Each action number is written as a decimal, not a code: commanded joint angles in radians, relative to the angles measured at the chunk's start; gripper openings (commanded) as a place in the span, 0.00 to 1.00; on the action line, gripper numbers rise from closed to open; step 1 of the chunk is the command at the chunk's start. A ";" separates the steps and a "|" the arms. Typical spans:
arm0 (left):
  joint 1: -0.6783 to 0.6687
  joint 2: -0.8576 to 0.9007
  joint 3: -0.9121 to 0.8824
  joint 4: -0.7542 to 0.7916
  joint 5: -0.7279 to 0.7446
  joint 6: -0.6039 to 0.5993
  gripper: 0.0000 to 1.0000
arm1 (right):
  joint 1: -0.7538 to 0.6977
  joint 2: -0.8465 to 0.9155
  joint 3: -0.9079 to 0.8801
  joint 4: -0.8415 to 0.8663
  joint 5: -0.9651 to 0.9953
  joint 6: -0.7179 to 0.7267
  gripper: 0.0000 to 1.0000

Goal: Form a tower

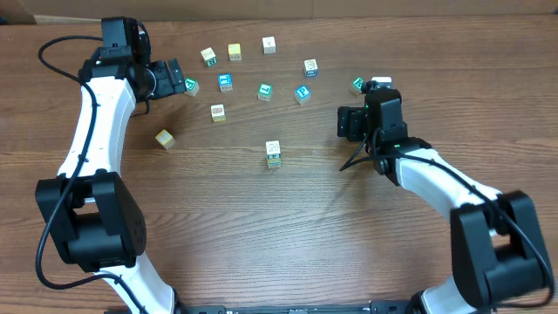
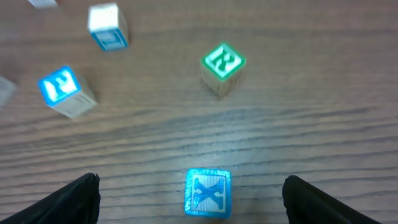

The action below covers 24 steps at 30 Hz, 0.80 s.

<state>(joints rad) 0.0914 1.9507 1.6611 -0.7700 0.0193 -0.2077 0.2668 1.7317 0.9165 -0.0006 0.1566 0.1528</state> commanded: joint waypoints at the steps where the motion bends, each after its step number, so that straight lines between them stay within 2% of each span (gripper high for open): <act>1: -0.006 -0.028 0.000 0.003 0.000 -0.010 1.00 | -0.007 0.065 0.014 0.030 -0.001 -0.005 0.89; 5: -0.007 -0.028 0.000 0.003 0.000 -0.010 0.99 | -0.008 0.098 0.014 0.053 0.000 -0.005 0.87; 12: -0.007 -0.028 0.000 0.003 0.000 -0.009 0.99 | -0.009 0.111 0.014 0.057 0.000 -0.005 0.61; 24: -0.007 -0.028 0.000 0.003 0.000 -0.009 1.00 | -0.017 0.132 0.014 0.045 0.026 -0.005 0.60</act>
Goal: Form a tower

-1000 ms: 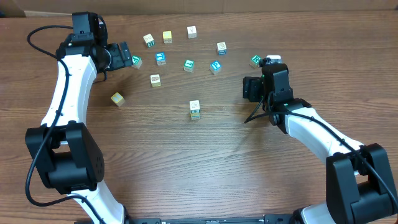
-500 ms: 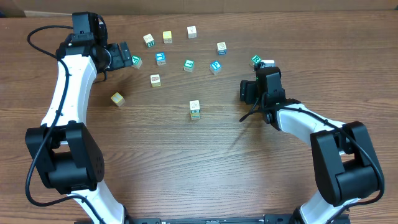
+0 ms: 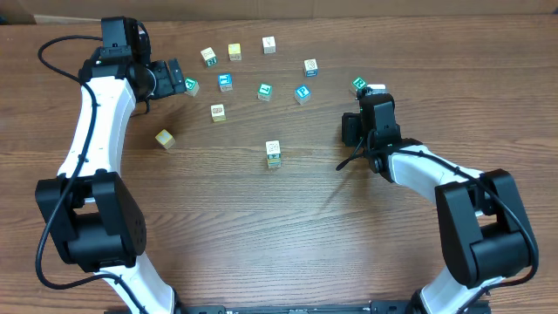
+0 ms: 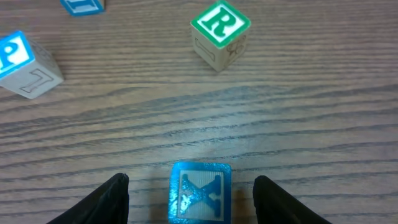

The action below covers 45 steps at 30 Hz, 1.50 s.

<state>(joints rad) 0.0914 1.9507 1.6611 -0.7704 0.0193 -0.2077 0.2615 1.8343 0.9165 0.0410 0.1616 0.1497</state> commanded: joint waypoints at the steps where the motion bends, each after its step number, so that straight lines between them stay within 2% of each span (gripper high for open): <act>1: -0.006 -0.028 0.000 0.003 0.000 -0.009 1.00 | -0.012 0.033 0.014 0.005 0.021 -0.002 0.60; 5: -0.007 -0.028 0.000 0.003 0.000 -0.009 1.00 | -0.013 0.035 0.014 0.011 0.021 -0.002 0.59; 9: -0.006 -0.028 0.000 0.003 0.000 -0.009 1.00 | -0.013 0.039 0.014 0.010 0.020 -0.002 0.49; 13: -0.007 -0.028 0.000 0.003 0.000 -0.009 0.99 | -0.012 0.039 0.014 0.006 0.020 -0.002 0.46; 19: -0.007 -0.028 0.000 0.003 0.000 -0.009 1.00 | -0.007 0.027 0.014 -0.005 0.017 -0.002 0.26; 30: -0.006 -0.028 0.000 0.003 0.000 -0.009 1.00 | 0.022 -0.171 0.014 -0.144 0.007 -0.002 0.24; 35: -0.006 -0.028 0.000 0.003 0.000 -0.009 1.00 | 0.063 -0.283 0.014 -0.261 -0.142 0.008 0.24; 41: -0.007 -0.028 0.000 0.003 0.000 -0.010 1.00 | 0.115 -0.285 0.014 -0.353 -0.232 0.201 0.24; 45: -0.007 -0.028 0.000 0.003 0.000 -0.009 1.00 | 0.156 -0.265 0.014 -0.359 -0.230 0.251 0.23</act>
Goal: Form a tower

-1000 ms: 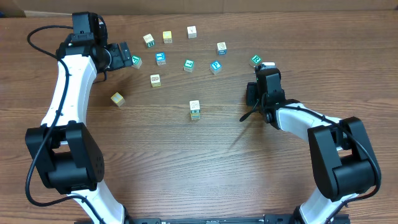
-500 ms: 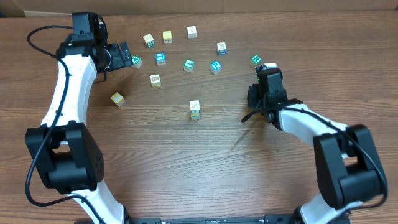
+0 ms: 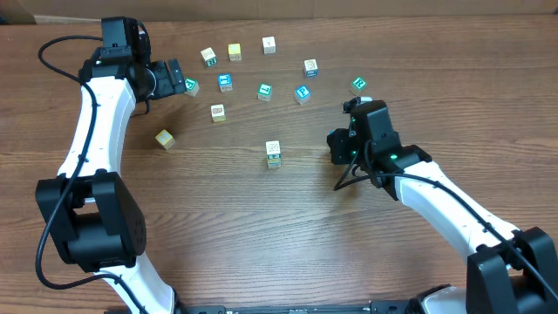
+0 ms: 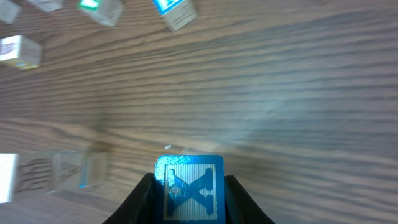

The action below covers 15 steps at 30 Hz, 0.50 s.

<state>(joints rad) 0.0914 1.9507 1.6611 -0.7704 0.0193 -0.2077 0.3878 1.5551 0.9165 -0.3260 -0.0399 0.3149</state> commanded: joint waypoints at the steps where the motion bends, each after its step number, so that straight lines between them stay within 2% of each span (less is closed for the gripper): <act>1: -0.007 -0.028 0.000 0.003 0.000 -0.009 1.00 | 0.038 0.020 0.014 0.009 -0.020 0.086 0.22; 10: -0.006 -0.028 0.000 0.003 0.000 -0.009 1.00 | 0.070 0.076 0.014 0.017 0.047 0.086 0.22; 15: -0.007 -0.028 0.000 0.003 0.000 -0.010 1.00 | 0.066 0.076 0.014 0.037 0.232 0.078 0.27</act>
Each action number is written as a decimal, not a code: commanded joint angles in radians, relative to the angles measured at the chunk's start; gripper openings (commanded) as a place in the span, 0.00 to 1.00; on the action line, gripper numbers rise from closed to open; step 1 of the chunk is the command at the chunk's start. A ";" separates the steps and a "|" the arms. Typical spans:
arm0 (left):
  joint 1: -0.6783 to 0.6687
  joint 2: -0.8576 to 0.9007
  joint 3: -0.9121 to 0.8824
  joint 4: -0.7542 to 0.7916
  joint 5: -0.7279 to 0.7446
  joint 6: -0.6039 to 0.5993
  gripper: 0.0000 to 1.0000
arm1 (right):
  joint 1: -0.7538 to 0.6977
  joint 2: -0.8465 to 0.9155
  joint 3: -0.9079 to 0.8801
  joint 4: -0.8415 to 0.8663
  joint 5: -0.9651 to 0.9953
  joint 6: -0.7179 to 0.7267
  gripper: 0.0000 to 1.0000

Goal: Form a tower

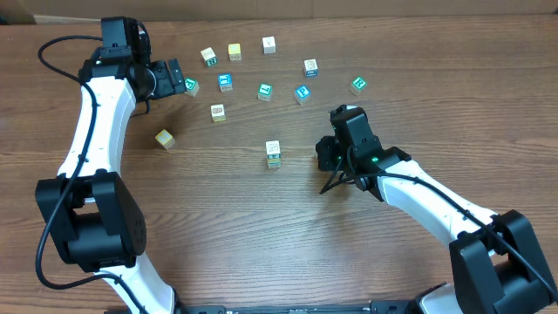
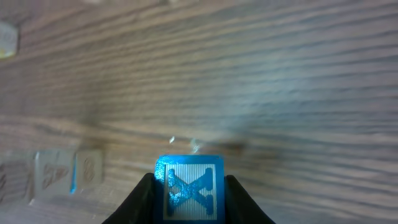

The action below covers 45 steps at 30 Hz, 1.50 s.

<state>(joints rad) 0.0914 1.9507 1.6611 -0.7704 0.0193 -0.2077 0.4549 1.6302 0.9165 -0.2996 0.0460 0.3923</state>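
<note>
My right gripper (image 2: 189, 194) is shut on a blue block with an X (image 2: 189, 186), held above the wood. In the overhead view the right gripper (image 1: 327, 153) hangs just right of a two-block stack (image 1: 273, 154) at the table's middle. That stack (image 2: 62, 175) shows blurred at the lower left of the wrist view. My left gripper (image 1: 174, 77) rests at the far left beside a green-faced block (image 1: 191, 85); whether its jaws are open or shut does not show.
Several loose letter blocks lie along the far side: a blue one (image 1: 226, 82), a teal one (image 1: 264, 91), a blue P block (image 1: 302, 92), a green R block (image 1: 357, 85). A tan block (image 1: 217, 112) and a yellow block (image 1: 164, 139) sit nearer.
My right gripper has moved left with the X block and now sits closer to the two-block stack. The left arm has not moved.
My right gripper stood open around the X block on the table below the green R block. Then its fingers were closer in on it. Later it was shut on the block, away from the R block, and now holds it beside the stack.
</note>
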 commanded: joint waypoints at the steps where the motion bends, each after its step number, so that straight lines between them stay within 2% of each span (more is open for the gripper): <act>1: -0.007 -0.028 0.000 0.003 0.000 -0.010 1.00 | -0.002 0.001 0.014 0.006 0.179 0.000 0.27; 7: -0.007 -0.028 0.000 0.003 0.000 -0.009 0.99 | -0.017 0.004 0.011 -0.075 0.305 -0.003 0.29; 17: -0.007 -0.028 0.000 0.003 0.000 -0.009 1.00 | -0.080 0.035 -0.027 -0.039 0.304 -0.003 0.29; 30: -0.007 -0.028 0.000 0.004 0.000 -0.009 1.00 | -0.084 0.089 -0.027 -0.023 0.306 -0.003 0.31; 32: -0.007 -0.028 0.000 0.003 0.000 -0.009 1.00 | -0.084 0.089 -0.027 -0.023 0.306 -0.003 0.39; 34: -0.007 -0.028 0.000 0.003 0.000 -0.009 1.00 | -0.084 0.089 -0.027 -0.020 0.306 -0.003 0.55; 36: -0.007 -0.028 0.000 0.003 0.000 -0.009 1.00 | -0.084 0.089 -0.026 -0.019 0.306 -0.003 0.66; 39: -0.007 -0.028 0.000 0.003 0.000 -0.010 1.00 | -0.084 0.082 0.002 -0.035 0.294 -0.004 0.71; 41: -0.007 -0.028 0.000 0.003 0.000 -0.009 0.99 | -0.084 0.071 0.071 -0.104 0.273 -0.004 0.72; 45: -0.006 -0.028 0.000 0.003 0.000 -0.009 1.00 | -0.086 0.064 0.317 -0.354 0.266 -0.003 0.74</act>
<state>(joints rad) 0.0914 1.9507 1.6611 -0.7704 0.0189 -0.2077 0.3737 1.7164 1.0481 -0.5877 0.3187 0.3878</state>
